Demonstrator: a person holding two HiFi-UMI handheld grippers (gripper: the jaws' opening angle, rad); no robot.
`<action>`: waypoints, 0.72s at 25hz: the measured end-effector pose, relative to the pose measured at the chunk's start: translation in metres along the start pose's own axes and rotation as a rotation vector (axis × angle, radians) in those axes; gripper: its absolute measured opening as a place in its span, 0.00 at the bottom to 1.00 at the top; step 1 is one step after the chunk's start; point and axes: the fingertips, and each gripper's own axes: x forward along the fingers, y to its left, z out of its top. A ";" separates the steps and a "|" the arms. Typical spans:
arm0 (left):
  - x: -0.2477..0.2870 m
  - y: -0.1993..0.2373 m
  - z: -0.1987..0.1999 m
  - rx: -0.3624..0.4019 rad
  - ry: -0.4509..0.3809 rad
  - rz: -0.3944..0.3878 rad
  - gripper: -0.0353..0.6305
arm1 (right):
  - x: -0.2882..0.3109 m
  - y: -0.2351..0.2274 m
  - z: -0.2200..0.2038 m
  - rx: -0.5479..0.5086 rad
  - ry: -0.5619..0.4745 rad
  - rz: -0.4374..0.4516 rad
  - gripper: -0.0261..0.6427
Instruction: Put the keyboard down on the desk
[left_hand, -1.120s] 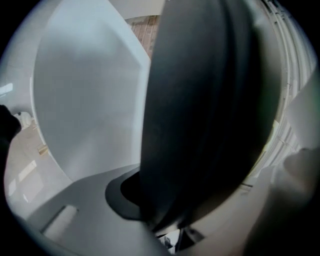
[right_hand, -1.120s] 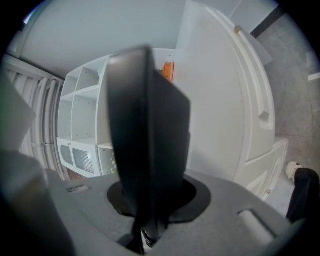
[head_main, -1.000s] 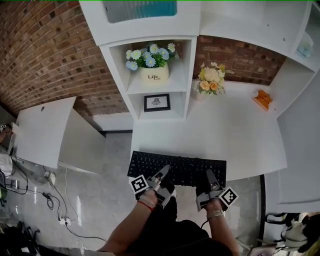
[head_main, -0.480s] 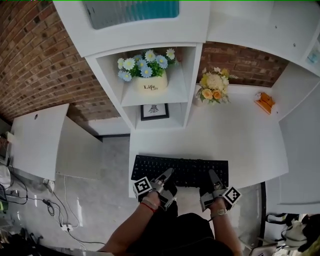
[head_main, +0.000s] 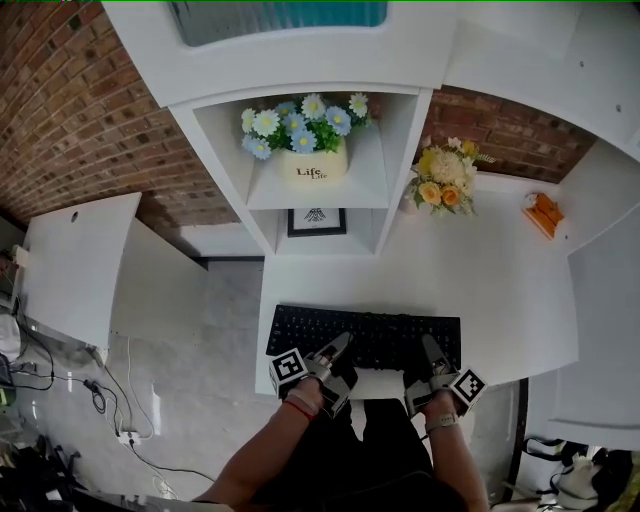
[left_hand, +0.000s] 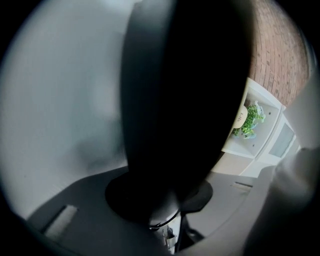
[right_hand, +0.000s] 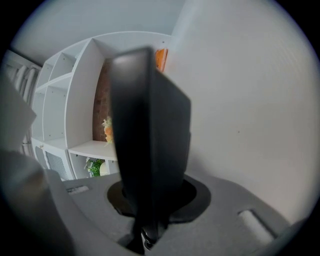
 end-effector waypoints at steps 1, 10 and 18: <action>0.002 0.000 0.001 0.001 -0.008 -0.003 0.18 | 0.003 0.000 0.002 0.001 0.009 -0.003 0.15; 0.012 0.000 0.013 -0.007 -0.085 -0.016 0.24 | 0.033 -0.001 0.013 0.066 0.081 -0.064 0.14; 0.011 -0.006 0.012 0.048 -0.108 -0.038 0.32 | 0.045 -0.008 0.020 0.109 0.116 -0.102 0.14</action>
